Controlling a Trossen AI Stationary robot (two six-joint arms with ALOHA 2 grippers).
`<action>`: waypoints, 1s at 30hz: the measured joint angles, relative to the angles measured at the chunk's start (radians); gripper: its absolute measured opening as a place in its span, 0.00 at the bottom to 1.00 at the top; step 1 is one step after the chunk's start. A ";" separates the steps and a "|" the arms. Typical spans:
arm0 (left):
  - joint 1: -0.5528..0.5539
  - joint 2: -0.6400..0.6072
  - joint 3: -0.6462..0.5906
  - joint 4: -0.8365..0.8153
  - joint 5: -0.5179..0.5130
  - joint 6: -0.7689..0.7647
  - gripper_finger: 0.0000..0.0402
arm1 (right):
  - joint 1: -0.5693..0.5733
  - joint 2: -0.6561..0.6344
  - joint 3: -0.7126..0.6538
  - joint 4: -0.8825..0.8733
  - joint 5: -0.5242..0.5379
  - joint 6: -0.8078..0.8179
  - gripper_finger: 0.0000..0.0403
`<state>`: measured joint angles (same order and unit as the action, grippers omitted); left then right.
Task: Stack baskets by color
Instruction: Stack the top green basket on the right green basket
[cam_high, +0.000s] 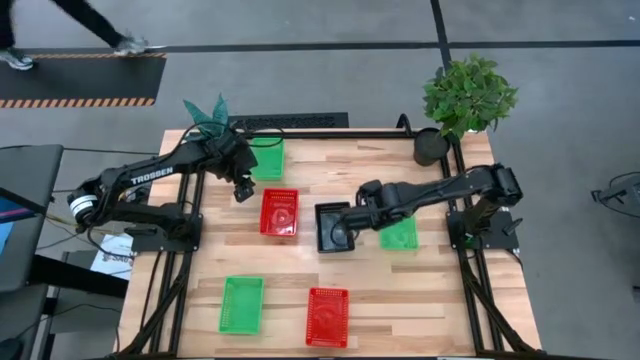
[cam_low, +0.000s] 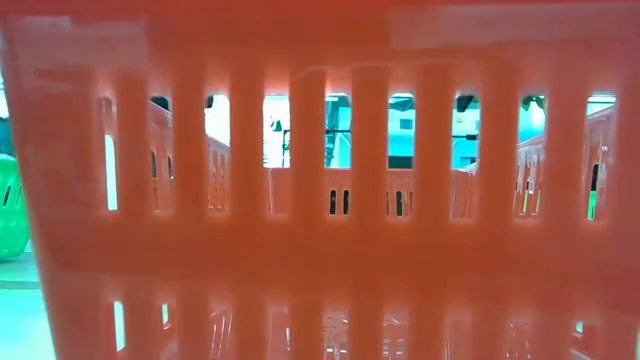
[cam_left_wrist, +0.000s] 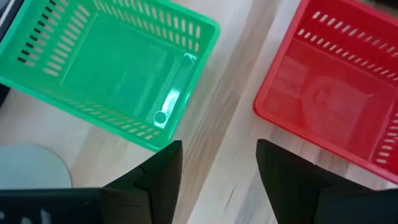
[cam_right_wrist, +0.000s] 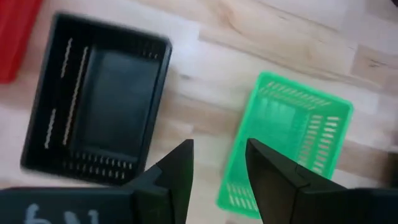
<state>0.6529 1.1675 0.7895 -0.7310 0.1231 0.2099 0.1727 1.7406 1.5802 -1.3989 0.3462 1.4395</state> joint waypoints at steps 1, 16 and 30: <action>0.000 0.000 0.000 0.004 0.000 0.003 0.48 | -0.014 0.001 0.000 0.006 0.000 0.000 0.41; -0.001 -0.178 0.000 0.069 0.127 -0.286 0.48 | -0.323 0.001 0.000 0.542 -0.007 -0.309 0.32; -0.002 -0.411 0.000 0.047 0.186 -0.600 0.48 | -0.406 0.219 0.139 1.035 -0.230 -0.788 0.24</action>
<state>0.6511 0.7566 0.7897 -0.6839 0.3090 -0.3896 -0.2337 1.9600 1.7191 -0.3638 0.1166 0.6517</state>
